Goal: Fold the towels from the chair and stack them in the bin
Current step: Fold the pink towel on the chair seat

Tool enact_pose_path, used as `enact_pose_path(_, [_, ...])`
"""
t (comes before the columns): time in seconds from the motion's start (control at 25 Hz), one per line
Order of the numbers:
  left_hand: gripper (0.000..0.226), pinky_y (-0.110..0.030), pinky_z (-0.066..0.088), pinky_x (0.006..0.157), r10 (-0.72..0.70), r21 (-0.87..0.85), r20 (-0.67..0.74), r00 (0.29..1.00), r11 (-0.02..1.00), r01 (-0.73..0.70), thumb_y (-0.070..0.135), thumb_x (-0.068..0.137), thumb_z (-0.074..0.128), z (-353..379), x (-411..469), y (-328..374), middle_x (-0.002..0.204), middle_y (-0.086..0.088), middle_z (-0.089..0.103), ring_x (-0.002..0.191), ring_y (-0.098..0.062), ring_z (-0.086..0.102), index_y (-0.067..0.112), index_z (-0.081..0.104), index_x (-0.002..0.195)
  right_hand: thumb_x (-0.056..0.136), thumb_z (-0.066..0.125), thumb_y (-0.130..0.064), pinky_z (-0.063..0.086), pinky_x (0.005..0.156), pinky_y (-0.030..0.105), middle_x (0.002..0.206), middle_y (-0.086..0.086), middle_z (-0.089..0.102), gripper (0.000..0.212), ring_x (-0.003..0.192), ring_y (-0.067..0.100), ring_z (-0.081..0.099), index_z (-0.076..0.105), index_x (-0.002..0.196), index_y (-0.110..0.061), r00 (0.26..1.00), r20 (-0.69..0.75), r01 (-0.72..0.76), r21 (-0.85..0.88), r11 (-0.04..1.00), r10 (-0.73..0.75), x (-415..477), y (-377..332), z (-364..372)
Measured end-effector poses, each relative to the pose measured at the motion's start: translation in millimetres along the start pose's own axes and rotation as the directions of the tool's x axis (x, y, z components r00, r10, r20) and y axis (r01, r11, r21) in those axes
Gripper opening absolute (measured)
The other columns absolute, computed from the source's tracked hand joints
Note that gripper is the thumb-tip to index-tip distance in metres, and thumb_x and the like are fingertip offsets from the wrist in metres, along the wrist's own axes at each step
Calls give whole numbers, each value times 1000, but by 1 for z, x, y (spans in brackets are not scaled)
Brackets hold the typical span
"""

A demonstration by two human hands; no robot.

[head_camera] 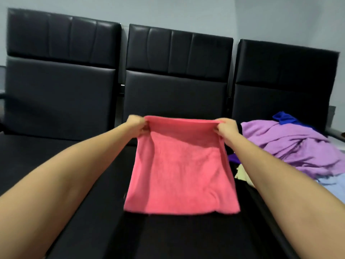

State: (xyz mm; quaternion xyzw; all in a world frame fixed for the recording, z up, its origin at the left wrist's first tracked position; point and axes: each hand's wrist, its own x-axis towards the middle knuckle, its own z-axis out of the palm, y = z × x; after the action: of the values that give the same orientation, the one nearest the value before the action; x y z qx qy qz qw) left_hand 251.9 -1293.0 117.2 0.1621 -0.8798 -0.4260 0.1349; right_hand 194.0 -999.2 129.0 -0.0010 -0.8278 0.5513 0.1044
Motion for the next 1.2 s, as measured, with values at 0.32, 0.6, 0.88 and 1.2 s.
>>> enact_pose_path(0.32, [14, -27, 48, 72, 322, 19, -363, 874, 941, -339, 15, 83, 63, -72, -38, 46, 84, -3, 67, 82, -13, 60, 12, 73, 93, 82, 47, 4, 45, 52, 11, 84, 4, 64, 37, 79, 15, 60, 73, 101, -14, 963, -26, 262, -151, 953, -269, -28, -57, -40])
enact_pose_path(0.6, [19, -11, 41, 46, -154, 479, 636, 756, 847, -231, 3, 87, 62, -80, -110, -6, 56, 7, 63, 51, -1, 59, 20, 63, 79, 86, 57, 2, 38, 40, 12, 57, 6, 62, 16, 42, 8, 56, 63, 82, -12, 726, 586, 212, -689, 693, 360, -95, -10, -67])
enact_pose_path(0.88, [12, -15, 47, 53, -460, 625, 673, 579, 773, -113, 13, 96, 53, -43, -120, -44, 75, 1, 54, 53, -5, 62, 23, 57, 91, 93, 49, 1, 49, 41, 17, 60, 5, 62, 11, 43, 9, 62, 55, 91, -8, 541, 540, 69, -792, 606, 645, -111, 28, -35])
enact_pose_path(1.2, [62, -37, 47, 91, 57, 557, 216, 975, 813, -171, 6, 85, 50, 5, -80, -71, 130, -17, 49, 112, -33, 56, 18, 32, 143, 89, 53, -18, 48, 92, 41, 143, 17, 33, 67, 119, 33, 48, 21, 148, -16, 877, 354, 34, -720, 693, 325, -90, 73, 2])
